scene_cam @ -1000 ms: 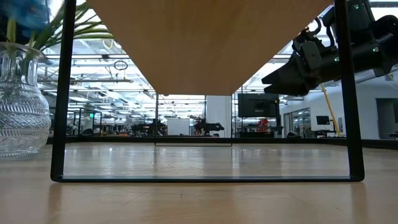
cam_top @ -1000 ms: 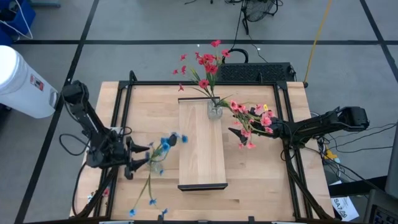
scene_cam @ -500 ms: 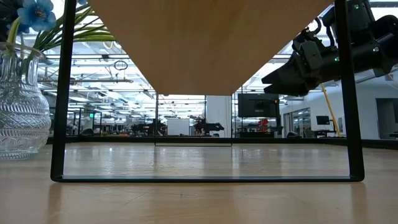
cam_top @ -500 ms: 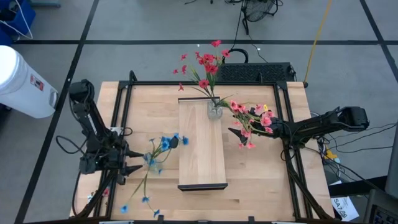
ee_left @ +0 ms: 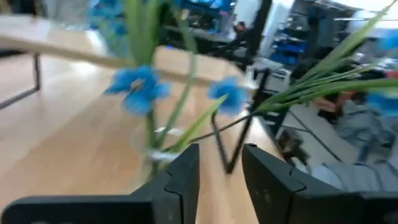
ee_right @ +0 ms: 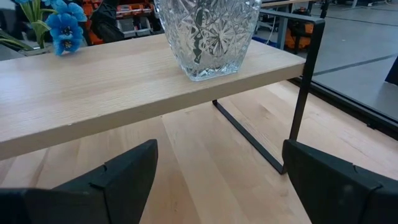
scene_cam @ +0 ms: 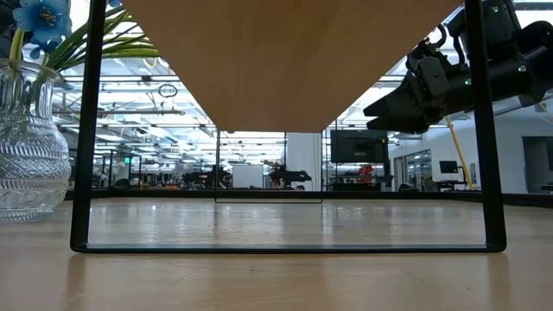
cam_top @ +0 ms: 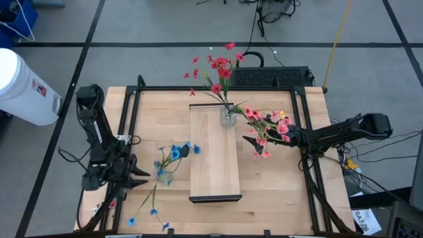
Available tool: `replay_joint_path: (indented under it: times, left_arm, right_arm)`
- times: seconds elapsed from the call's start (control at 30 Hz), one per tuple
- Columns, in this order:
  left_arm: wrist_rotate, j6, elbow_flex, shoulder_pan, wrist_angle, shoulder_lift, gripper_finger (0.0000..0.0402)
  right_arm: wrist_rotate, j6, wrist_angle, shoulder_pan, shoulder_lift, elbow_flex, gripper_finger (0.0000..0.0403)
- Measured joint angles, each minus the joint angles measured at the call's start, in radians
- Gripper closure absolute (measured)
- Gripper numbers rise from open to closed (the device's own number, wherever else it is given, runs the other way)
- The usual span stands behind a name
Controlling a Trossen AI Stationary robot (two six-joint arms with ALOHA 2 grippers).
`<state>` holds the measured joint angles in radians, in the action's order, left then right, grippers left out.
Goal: Pick and place flowers into a vace then onto a shelf
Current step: Put the transparent vase on the shelf
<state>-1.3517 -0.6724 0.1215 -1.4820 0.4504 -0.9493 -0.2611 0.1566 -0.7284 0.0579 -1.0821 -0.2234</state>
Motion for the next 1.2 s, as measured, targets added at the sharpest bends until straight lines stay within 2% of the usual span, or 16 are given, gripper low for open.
replay_joint_path:
  times: [0.13, 0.27, 0.33, 0.5, 0.63, 0.93, 1.03, 1.1, 1.2]
  left_arm:
    - [0.041, -0.294, 0.0, 0.044, -0.205, 0.0, 0.0294]
    - [0.198, -0.502, 0.0, 0.083, -0.394, 0.0, 0.0309]
    - [0.206, -0.551, 0.0, 0.101, -0.448, 0.0, 0.0316]
    - [0.194, -0.562, 0.0, 0.16, -0.471, 0.0, 0.0323]
    - [0.225, -0.559, 0.0, 0.213, -0.465, 0.0, 0.0303]
    - [0.234, -0.495, 0.0, 0.263, -0.412, 0.0, 0.0187]
    - [0.234, -0.434, 0.0, 0.266, -0.332, 0.0, 0.015]
    - [0.237, -0.369, 0.0, 0.267, -0.295, 0.0, 0.0131]
    - [0.259, -0.363, 0.0, 0.285, -0.291, -0.006, 0.0113]
  right_arm:
    - [-0.001, 0.0, 0.0, 0.0, 0.0, 0.0, 0.0069]
    - [0.0, 0.0, 0.001, 0.0, 0.0, 0.0, 0.0069]
    - [0.0, 0.0, 0.0, 0.0, 0.0, 0.0, 0.0069]
    - [0.0, 0.0, 0.003, 0.0, 0.0, 0.0, 0.0069]
    - [0.0, -0.001, 0.006, 0.0, 0.0, 0.0, 0.0069]
    - [0.0, -0.003, 0.007, 0.0, 0.0, 0.0, 0.0069]
    - [0.0, -0.003, 0.007, 0.0, 0.0, 0.0, 0.0069]
    - [0.0, -0.003, 0.007, 0.0, 0.0, 0.0, 0.0069]
    - [0.0, -0.003, 0.007, 0.0, 0.0, 0.0, 0.0069]
